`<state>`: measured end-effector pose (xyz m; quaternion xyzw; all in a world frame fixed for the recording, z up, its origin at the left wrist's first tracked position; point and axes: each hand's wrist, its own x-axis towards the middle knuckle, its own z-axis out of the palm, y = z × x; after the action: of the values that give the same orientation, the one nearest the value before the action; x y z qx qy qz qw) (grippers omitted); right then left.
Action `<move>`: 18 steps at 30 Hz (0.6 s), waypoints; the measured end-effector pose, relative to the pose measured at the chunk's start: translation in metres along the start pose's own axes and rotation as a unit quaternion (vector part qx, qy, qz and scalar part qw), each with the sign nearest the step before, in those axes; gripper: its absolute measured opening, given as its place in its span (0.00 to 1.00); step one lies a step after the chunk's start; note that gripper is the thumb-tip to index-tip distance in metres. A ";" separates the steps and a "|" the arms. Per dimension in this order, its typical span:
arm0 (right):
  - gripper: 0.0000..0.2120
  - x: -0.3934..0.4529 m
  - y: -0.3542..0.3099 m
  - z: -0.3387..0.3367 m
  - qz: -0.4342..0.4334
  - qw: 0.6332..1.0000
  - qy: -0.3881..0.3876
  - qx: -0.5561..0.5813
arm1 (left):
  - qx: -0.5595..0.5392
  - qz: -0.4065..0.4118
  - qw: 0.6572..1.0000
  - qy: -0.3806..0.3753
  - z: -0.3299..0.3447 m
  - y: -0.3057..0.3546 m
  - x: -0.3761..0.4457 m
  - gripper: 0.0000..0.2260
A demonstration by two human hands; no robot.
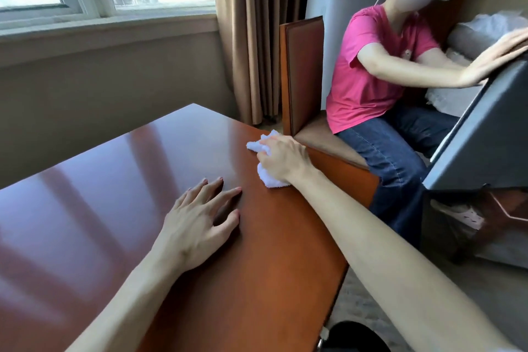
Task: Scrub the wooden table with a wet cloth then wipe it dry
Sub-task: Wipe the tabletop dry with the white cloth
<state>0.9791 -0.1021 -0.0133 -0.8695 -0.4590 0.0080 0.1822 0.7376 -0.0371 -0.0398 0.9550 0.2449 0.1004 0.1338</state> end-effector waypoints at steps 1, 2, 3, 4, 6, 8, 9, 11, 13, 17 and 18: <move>0.25 0.023 -0.003 0.005 0.001 1.000 -0.002 -0.007 | -0.004 -0.003 1.000 0.003 0.000 -0.001 0.001 0.28; 0.27 0.042 -0.008 0.009 0.001 1.000 -0.007 -0.011 | -0.008 -0.005 1.000 0.008 0.000 -0.003 0.002 0.27; 0.28 0.058 -0.014 0.015 0.004 1.000 -0.012 -0.010 | -0.011 -0.004 1.000 0.011 0.000 -0.003 0.003 0.26; 0.28 0.068 -0.022 0.020 -0.002 1.000 -0.015 -0.008 | -0.015 -0.004 1.000 0.012 -0.001 -0.003 0.003 0.26; 0.22 0.074 -0.045 0.029 -0.034 0.999 -0.031 -0.007 | -0.019 -0.006 1.000 0.010 0.000 -0.002 0.003 0.25; 0.21 0.060 -0.062 0.035 -0.092 0.995 -0.048 -0.016 | -0.015 -0.002 1.000 0.008 -0.002 -0.002 0.002 0.24; 0.23 0.047 -0.068 0.034 -0.106 0.992 -0.063 -0.017 | -0.025 -0.002 1.000 0.016 -0.003 -0.003 0.001 0.23; 0.26 0.019 -0.074 0.025 -0.115 0.990 -0.081 0.006 | -0.133 -0.026 0.990 0.047 -0.011 -0.001 0.000 0.17; 0.24 -0.014 -0.077 0.011 -0.126 0.988 -0.083 0.020 | -0.287 -0.078 0.950 0.091 -0.021 0.001 -0.004 0.10; 0.20 -0.080 -0.087 0.013 -0.182 0.982 -0.046 0.007 | -0.212 -0.124 0.958 0.150 -0.042 -0.039 -0.004 0.08; 0.20 -0.091 -0.093 0.017 -0.205 0.977 -0.047 0.012 | -0.122 -0.134 0.973 0.145 -0.045 -0.056 -0.004 0.08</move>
<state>0.8494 -0.1225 -0.0131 -0.7531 -0.6358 0.0170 0.1685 0.6974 0.0178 -0.0146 0.8655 0.3732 0.2476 0.2244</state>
